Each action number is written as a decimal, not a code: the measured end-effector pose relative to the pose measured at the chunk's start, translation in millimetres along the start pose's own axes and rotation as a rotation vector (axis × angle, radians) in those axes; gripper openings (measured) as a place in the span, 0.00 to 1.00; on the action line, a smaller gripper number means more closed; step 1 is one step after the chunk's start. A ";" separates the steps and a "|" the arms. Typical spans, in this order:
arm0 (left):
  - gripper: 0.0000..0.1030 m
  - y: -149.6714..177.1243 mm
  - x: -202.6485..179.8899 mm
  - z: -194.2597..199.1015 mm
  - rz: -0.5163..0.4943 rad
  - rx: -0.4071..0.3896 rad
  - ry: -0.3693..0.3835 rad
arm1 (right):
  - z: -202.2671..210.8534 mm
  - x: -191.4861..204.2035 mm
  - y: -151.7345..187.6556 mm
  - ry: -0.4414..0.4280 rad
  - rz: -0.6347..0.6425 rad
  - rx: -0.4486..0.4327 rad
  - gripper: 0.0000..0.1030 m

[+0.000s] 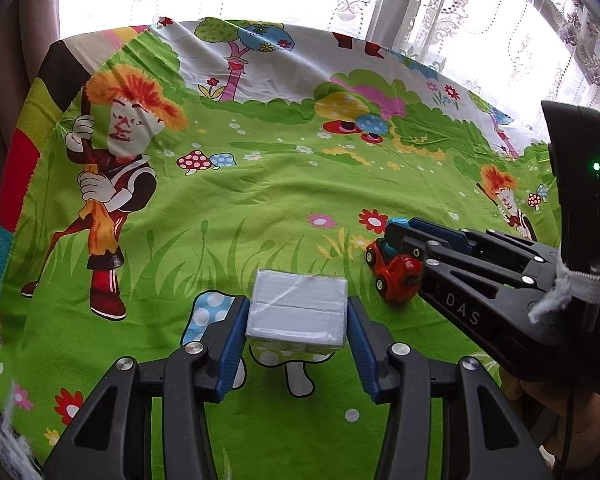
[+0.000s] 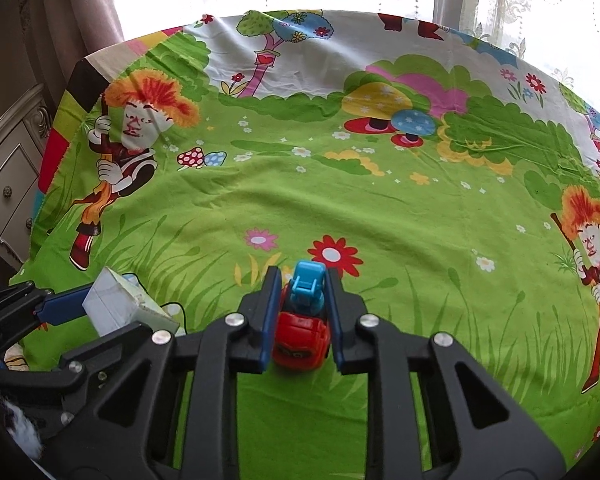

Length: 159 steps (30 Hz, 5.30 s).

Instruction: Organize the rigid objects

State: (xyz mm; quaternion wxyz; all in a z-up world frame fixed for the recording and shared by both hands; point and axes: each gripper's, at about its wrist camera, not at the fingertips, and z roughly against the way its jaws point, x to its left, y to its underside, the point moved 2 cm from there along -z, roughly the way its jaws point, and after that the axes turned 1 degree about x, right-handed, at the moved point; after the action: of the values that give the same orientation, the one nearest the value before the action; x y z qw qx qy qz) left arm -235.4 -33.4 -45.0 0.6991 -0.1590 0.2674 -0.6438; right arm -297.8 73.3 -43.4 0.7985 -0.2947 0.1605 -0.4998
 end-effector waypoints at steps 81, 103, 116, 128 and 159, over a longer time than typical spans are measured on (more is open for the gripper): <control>0.48 133.6 -326.1 105.2 -0.515 0.098 0.397 | 270.7 -294.4 365.6 0.359 -0.759 0.138 0.19; 0.48 137.0 -328.9 101.4 -0.526 0.113 0.393 | 267.0 -297.6 365.8 0.362 -0.781 0.143 0.28; 0.48 178.6 -370.5 124.6 -0.648 0.191 0.544 | 327.5 -289.9 361.4 0.444 -0.758 0.041 0.64; 0.68 227.1 -388.2 137.8 -0.681 0.318 0.614 | 393.1 -257.8 388.2 0.530 -0.702 0.024 0.75; 0.98 254.1 -359.2 151.4 -0.628 0.260 0.538 | 408.2 -203.0 403.6 0.588 -0.651 0.093 0.86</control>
State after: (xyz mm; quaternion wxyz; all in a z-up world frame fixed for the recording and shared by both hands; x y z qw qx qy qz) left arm 49.2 332.7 -6.2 0.3888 0.0298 0.2954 -0.8722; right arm 119.9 513.0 10.4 0.5323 -0.1387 0.2571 -0.7945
